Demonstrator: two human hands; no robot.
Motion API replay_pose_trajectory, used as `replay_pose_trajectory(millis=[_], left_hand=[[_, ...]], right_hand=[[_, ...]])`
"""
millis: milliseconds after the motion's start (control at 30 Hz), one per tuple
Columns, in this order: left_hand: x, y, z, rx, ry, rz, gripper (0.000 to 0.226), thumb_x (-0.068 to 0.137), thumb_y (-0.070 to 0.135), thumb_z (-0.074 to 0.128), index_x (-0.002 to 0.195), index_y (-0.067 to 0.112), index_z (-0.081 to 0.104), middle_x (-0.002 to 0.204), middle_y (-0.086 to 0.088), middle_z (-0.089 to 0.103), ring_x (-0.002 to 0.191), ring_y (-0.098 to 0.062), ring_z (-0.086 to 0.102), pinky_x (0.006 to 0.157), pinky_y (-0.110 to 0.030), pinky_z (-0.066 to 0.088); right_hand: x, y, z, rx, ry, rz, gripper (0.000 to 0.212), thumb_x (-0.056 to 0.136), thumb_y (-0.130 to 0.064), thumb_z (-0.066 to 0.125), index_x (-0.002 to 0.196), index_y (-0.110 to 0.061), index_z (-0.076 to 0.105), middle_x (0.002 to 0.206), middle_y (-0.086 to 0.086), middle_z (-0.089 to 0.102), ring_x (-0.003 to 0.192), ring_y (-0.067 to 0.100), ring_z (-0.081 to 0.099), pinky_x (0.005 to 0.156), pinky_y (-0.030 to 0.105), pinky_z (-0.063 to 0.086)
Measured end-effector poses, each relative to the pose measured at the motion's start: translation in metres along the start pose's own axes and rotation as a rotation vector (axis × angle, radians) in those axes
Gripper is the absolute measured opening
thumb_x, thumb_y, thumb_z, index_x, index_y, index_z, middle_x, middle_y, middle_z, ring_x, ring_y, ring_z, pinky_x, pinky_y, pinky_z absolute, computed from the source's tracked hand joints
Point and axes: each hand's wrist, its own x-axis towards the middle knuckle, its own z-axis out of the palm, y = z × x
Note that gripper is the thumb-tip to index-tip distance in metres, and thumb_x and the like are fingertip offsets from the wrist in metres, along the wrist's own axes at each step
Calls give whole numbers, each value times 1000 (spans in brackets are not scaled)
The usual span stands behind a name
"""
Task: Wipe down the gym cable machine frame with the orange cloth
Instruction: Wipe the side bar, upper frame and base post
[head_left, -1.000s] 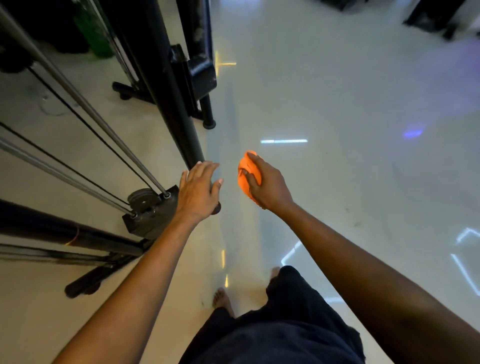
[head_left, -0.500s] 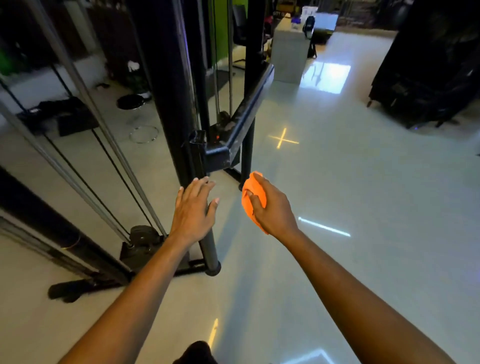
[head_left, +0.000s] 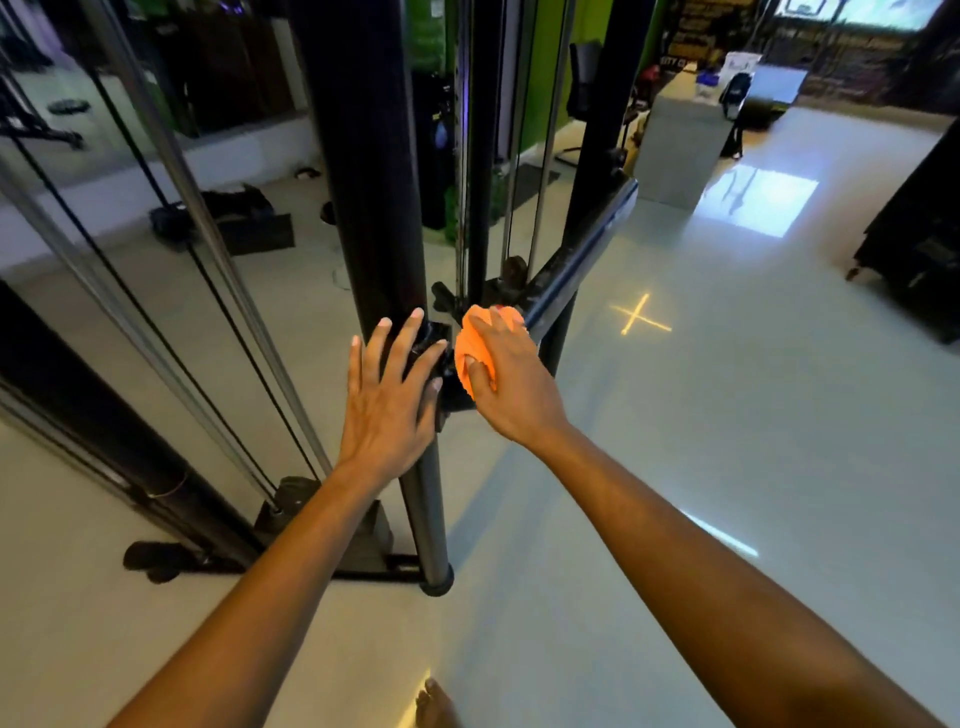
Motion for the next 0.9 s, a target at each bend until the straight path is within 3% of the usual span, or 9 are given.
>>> replay_pose_trajectory(millis=[100,267,400,500,600,700,833,900], left_hand=[[-7,-4,20,6,-33,0,59,112,32,51,168,28,33,181,1,3,166,-32,-9,132,-58,-3],[-10,-5,32,0,-91,-39,61,114,32,42,171,30,20,180,5,5,165,-32,-14,132,-61,-1],[-10,4,34,7,-75,-93,60,113,32,43,171,29,24,180,4,8,165,-33,-13,131,-62,1],[-10,17,33,28,-58,-146,61,111,36,39,170,27,26,180,2,12,165,-35,-11,131,-65,3],[-7,35,35,-2,-22,-238,59,112,29,42,169,25,28,179,4,15,166,-34,-10,131,-65,4],[-6,46,40,5,5,-307,59,113,25,45,169,23,29,179,4,15,166,-34,-8,131,-66,7],[-6,56,43,44,12,-359,60,114,22,48,170,21,26,180,4,13,166,-32,-7,132,-64,10],[-5,62,43,54,18,-384,60,114,21,50,170,20,27,180,4,13,166,-31,-6,132,-63,12]], right_hand=[[4,20,31,-179,-82,-59,68,111,-51,38,173,-29,20,183,1,6,168,30,-10,130,73,2],[-1,30,41,-205,89,-55,62,116,-52,28,173,-29,22,182,-7,15,169,30,-11,122,79,-15],[8,37,40,-300,126,-94,55,114,-55,37,161,-31,47,179,5,23,167,37,10,125,79,-9],[16,48,35,-128,93,-177,48,113,-50,46,155,-27,53,169,8,38,163,34,24,129,74,9],[24,56,37,23,19,-253,44,117,-43,44,155,-23,50,163,2,48,161,29,28,132,64,15],[22,73,43,8,16,-375,49,117,-39,44,164,-23,41,169,3,41,164,29,23,136,56,10],[14,120,53,-87,59,-574,65,114,-36,55,171,-26,25,177,10,25,167,35,14,135,57,15],[16,121,60,-72,105,-582,63,114,-40,55,169,-25,28,176,13,29,166,37,18,134,58,18]])
